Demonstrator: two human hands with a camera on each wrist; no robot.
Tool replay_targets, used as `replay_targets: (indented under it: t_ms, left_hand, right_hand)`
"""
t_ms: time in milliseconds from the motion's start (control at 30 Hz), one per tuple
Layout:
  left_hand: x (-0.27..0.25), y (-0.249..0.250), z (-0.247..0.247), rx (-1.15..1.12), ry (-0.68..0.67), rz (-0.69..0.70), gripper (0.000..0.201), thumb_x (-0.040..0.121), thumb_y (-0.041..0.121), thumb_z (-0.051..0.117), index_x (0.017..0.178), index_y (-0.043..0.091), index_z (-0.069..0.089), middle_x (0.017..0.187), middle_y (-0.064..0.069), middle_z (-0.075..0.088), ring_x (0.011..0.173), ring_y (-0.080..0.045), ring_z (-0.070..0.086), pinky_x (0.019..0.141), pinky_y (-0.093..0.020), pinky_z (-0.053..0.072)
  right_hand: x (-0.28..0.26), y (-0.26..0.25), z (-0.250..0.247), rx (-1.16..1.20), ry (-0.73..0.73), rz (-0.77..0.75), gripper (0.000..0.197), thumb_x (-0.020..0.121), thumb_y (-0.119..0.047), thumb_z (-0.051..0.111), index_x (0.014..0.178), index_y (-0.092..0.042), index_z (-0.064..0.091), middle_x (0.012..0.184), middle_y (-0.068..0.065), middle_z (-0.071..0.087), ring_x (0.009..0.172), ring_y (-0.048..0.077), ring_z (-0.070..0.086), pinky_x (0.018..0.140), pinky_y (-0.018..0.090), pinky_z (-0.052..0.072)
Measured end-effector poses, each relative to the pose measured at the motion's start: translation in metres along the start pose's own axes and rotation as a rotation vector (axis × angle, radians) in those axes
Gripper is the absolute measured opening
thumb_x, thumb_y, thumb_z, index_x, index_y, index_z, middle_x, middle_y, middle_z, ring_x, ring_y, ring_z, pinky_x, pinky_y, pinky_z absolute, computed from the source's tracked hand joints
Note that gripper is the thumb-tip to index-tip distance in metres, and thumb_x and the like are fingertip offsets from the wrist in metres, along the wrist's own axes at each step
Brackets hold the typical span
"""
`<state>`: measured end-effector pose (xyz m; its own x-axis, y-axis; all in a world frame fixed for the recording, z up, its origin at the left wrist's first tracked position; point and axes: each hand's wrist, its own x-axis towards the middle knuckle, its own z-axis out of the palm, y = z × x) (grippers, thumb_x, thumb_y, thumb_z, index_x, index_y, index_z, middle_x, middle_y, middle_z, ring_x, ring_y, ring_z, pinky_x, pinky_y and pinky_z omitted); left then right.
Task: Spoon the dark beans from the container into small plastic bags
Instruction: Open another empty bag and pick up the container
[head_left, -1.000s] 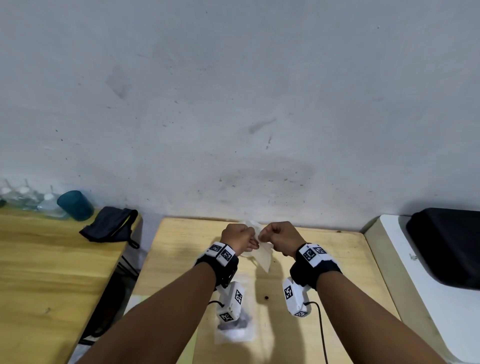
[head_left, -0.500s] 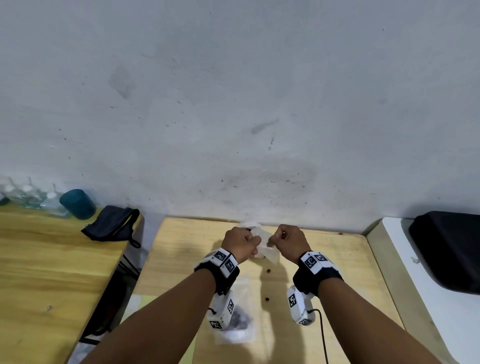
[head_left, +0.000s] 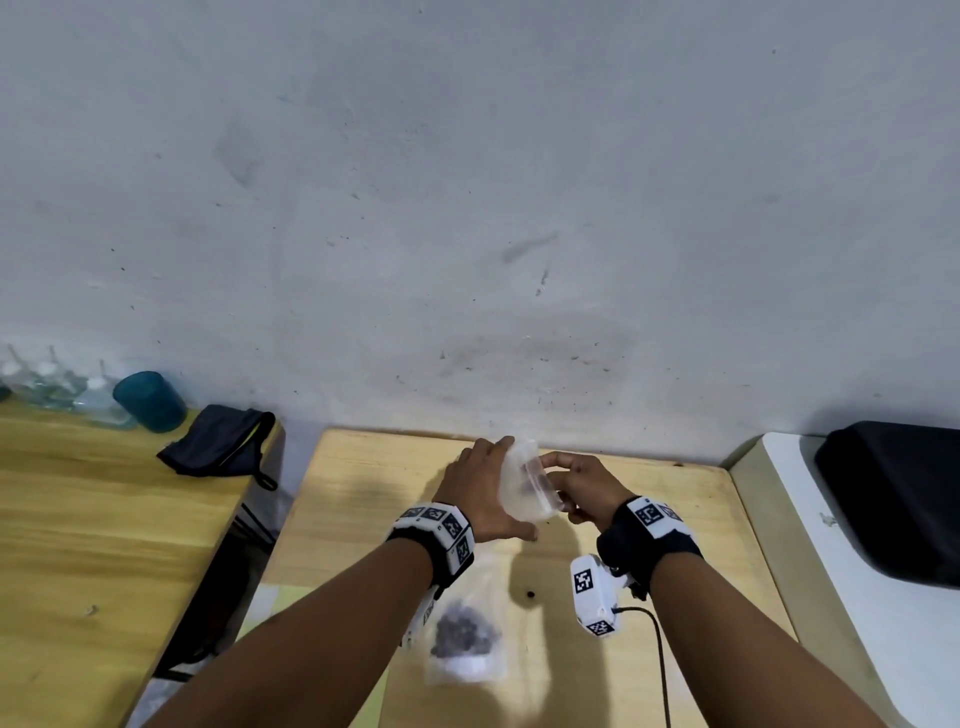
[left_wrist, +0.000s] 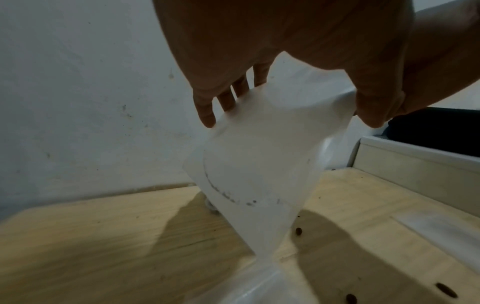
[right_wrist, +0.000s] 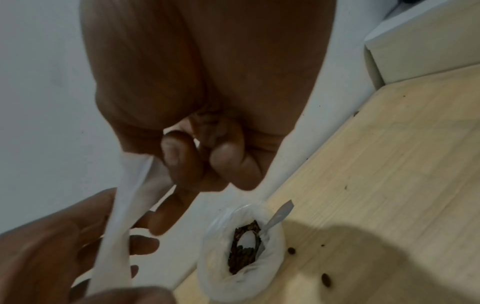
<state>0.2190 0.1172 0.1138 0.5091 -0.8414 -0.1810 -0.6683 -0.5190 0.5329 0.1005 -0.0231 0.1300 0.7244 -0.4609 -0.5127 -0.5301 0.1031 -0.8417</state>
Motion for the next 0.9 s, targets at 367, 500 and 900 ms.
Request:
replay_targets:
  t_ms: [367, 500, 900]
  left_hand:
    - [-0.003, -0.008, 0.011, 0.087, 0.007, 0.134, 0.121, 0.051, 0.052, 0.077, 0.148, 0.022, 0.011, 0.146, 0.001, 0.030, 0.130, -0.023, 0.034, 0.103, -0.039, 0.038]
    - [-0.002, -0.012, 0.017, 0.049, 0.047, 0.175, 0.114, 0.053, 0.059, 0.076, 0.147, 0.021, 0.022, 0.146, 0.004, 0.034, 0.131, -0.019, 0.035, 0.103, -0.039, 0.038]
    - [-0.003, -0.022, 0.032, -0.066, 0.052, 0.107, 0.092, 0.060, 0.047, 0.078, 0.140, 0.022, 0.041, 0.137, 0.004, 0.050, 0.123, -0.016, 0.050, 0.095, -0.028, 0.045]
  right_hand:
    - [0.016, 0.015, 0.014, -0.373, 0.042, -0.215, 0.031, 0.090, -0.005, 0.045, 0.082, -0.011, 0.074, 0.067, -0.001, 0.059, 0.062, 0.015, 0.048, 0.063, 0.028, 0.040]
    - [0.017, 0.014, 0.015, -0.468, 0.047, -0.211, 0.023, 0.079, -0.010, 0.051, 0.059, -0.017, 0.059, 0.064, -0.002, 0.054, 0.063, 0.017, 0.046, 0.063, 0.026, 0.039]
    - [0.024, 0.027, 0.021, -0.382, 0.026, -0.075, 0.012, 0.077, -0.017, 0.065, 0.076, -0.027, 0.072, 0.073, -0.005, 0.064, 0.064, 0.009, 0.057, 0.057, 0.018, 0.043]
